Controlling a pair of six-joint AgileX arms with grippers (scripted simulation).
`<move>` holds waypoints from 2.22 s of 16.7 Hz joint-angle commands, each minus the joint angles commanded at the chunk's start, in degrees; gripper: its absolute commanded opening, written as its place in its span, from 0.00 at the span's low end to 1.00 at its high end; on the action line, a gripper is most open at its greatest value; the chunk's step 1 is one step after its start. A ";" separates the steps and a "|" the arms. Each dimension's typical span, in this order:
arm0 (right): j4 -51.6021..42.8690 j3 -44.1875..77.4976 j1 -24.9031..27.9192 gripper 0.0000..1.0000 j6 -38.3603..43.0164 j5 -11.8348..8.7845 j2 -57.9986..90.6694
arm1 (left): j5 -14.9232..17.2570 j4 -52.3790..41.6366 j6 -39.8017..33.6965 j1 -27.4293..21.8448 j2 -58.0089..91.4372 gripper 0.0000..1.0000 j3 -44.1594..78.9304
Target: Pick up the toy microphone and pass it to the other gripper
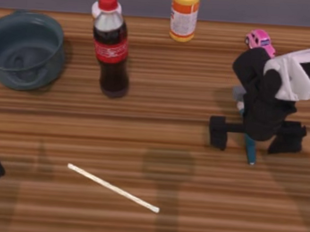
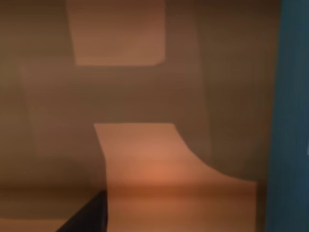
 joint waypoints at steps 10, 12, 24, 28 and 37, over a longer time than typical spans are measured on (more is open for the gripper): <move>0.77 -0.32 -0.02 0.62 -0.01 0.01 0.66 | 0.00 0.00 0.00 0.00 0.00 1.00 0.00; 0.77 -0.32 -0.02 0.47 -0.01 0.01 0.66 | 0.00 0.00 0.00 0.00 0.00 1.00 0.00; 0.77 -0.32 -0.02 0.00 -0.01 0.01 0.66 | 0.00 0.00 0.00 0.00 0.00 1.00 0.00; -0.71 0.93 0.10 0.00 -0.77 1.18 -2.78 | 0.00 0.00 0.00 0.00 0.00 1.00 0.00; 23.81 -5.10 0.38 0.00 -7.09 -6.24 -7.15 | 0.00 0.00 0.00 0.00 0.00 1.00 0.00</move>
